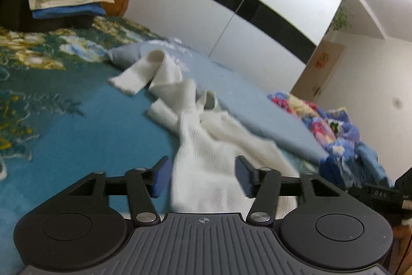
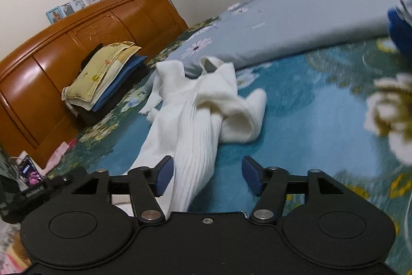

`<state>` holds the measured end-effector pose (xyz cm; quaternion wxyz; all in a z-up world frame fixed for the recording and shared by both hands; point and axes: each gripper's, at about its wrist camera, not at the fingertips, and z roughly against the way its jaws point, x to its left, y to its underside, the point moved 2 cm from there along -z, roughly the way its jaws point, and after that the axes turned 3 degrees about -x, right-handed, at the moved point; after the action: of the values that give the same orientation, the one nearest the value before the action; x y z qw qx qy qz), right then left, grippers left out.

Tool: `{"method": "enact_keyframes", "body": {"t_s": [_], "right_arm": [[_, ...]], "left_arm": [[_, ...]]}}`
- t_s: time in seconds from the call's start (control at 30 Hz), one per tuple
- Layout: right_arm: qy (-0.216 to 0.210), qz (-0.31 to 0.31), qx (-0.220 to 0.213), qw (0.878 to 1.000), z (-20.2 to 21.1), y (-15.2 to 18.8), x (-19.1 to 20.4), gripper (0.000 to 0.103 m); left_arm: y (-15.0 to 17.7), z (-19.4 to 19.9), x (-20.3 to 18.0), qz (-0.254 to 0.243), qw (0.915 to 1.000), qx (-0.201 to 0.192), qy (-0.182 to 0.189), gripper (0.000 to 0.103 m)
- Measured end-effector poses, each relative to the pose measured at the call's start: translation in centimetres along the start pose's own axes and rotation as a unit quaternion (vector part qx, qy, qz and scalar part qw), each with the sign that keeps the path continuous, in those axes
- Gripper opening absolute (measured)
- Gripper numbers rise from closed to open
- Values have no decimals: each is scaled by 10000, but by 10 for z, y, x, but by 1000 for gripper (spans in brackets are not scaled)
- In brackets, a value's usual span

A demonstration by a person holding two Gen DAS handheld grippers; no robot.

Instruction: Fold clothes

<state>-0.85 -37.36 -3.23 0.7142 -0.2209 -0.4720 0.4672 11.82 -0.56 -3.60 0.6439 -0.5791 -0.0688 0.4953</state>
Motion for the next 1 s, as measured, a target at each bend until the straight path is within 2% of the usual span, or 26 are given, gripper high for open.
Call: {"method": "enact_keyframes", "body": {"t_s": [0.03, 0.1, 0.17, 0.23, 0.3, 0.37, 0.5, 0.67, 0.73, 1.0], "right_arm": [[-20, 81, -14, 10000, -2, -4, 2, 64], [-61, 243, -40, 9997, -7, -11, 7, 64], [-75, 452, -42, 9989, -14, -18, 14, 67], [-84, 658, -47, 9978, -22, -26, 22, 74], [-83, 838, -49, 9964, -31, -33, 28, 75], [-60, 975, -24, 9952, -41, -40, 33, 75], [34, 1326, 24, 9912, -64, -54, 39, 77], [214, 1386, 190, 9899, -97, -73, 35, 77], [236, 1350, 275, 9902, -110, -79, 33, 77], [386, 1323, 736, 9877, -164, -85, 29, 78]], "left_arm": [[-3, -3, -4, -14, 10000, -41, -30, 72], [-8, -10, -11, -139, 9997, -66, -177, 73], [-13, -19, -18, -267, 9991, -24, -327, 83], [-15, -27, -24, -341, 9984, 46, -449, 84], [-18, -35, -26, -416, 9976, 122, -546, 87], [-20, -43, -27, -388, 9968, 179, -681, 102], [-26, -59, -24, -174, 9975, 371, -576, 102], [-40, -94, -16, -473, 9930, 730, -801, 102], [-46, -107, -12, -361, 9911, 904, -903, 103], [-67, -155, -2, -640, 9876, 1134, -872, 103]]}}
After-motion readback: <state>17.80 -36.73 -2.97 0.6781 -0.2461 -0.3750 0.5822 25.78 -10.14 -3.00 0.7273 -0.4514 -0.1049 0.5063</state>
